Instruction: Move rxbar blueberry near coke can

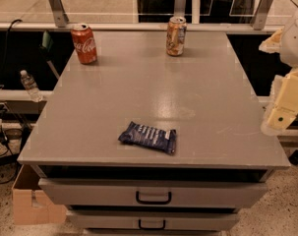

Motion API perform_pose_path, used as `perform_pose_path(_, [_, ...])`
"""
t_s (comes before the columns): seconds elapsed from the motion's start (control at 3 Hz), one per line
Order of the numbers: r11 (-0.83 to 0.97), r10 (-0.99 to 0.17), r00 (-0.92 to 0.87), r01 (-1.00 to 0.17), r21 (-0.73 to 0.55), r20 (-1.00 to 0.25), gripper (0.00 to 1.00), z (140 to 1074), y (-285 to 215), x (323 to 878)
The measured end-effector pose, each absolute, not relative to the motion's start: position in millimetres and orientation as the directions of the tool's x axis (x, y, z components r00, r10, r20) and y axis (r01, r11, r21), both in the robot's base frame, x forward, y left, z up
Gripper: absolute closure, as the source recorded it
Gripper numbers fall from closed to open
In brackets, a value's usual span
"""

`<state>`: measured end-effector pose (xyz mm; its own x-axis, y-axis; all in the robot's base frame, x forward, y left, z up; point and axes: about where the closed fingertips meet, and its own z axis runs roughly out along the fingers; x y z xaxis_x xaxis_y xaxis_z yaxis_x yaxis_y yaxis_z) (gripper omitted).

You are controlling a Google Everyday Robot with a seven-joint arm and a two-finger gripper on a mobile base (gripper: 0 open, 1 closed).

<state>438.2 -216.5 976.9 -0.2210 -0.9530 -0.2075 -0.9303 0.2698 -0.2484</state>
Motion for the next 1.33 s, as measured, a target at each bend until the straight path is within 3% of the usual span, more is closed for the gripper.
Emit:
perform_pose_path(0.67, [0.253, -0.944, -0.2, -0.949, -0.189, -0.261, 0.0, 953, -190, 438])
perform_pose_path(1.33, [0.151, -0.892, -0.105, -0.986, -0.072, -0.44, 0.0, 878, -99, 442])
